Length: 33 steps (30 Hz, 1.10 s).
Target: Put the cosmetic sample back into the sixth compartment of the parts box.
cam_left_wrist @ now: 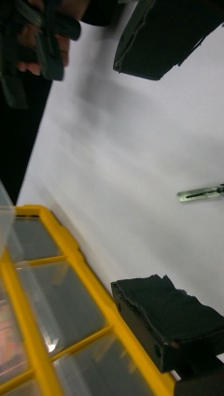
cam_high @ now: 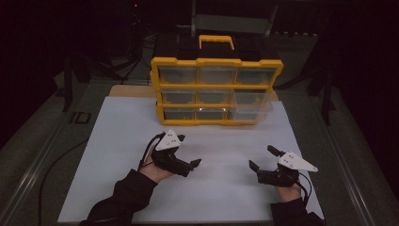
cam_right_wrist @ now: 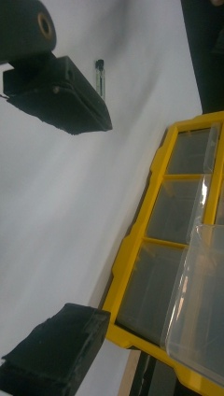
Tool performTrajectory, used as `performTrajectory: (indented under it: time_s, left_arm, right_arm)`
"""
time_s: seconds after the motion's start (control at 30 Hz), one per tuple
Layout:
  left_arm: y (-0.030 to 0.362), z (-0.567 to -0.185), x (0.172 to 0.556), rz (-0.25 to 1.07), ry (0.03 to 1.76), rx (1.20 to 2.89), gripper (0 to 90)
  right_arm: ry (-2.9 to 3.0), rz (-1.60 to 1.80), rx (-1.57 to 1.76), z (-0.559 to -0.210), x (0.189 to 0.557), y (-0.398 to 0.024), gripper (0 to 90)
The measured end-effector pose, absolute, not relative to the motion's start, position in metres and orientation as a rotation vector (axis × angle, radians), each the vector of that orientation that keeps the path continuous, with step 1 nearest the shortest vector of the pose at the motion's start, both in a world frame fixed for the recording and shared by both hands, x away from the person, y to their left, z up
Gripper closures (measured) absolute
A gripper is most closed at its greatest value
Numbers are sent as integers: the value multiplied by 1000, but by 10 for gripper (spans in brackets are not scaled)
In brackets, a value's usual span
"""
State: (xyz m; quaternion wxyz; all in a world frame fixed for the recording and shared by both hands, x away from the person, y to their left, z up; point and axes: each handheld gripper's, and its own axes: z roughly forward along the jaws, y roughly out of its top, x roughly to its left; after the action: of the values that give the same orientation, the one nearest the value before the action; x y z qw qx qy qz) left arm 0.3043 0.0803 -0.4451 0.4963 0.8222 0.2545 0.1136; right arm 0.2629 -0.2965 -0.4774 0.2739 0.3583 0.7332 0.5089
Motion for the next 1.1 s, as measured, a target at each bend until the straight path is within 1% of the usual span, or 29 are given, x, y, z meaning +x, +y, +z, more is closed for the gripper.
performTrajectory:
  time_s: [0.4, 0.57, 0.7, 0.73, 0.77, 0.8, 0.9, 1.1]
  left_arm:
    - [74, -476, 307, 255, 658, 2059, 1]
    - [71, -486, 307, 259, 664, 2079, 46]
    - [69, -492, 307, 258, 664, 2103, 116]
    - [68, -495, 308, 254, 664, 2115, 116]
    - [67, -496, 308, 258, 671, 2120, 149]
    - [66, -497, 308, 257, 672, 2128, 153]
    - [65, -500, 309, 251, 667, 2137, 203]
    - [63, -504, 310, 240, 661, 2153, 338]
  right_arm:
    - [1977, 1370, 967, -478, 263, -295, 87]
    - [1978, 1369, 966, -478, 263, -295, 87]
    - [1978, 1370, 962, -478, 263, -295, 87]
    - [1979, 1371, 964, -478, 263, -295, 87]
    - [1981, 1370, 963, -478, 263, -295, 87]
    - [1982, 1371, 962, -478, 263, -295, 87]
    - [1984, 1372, 961, -478, 263, -295, 87]
    - [1985, 1372, 960, -478, 263, -294, 87]
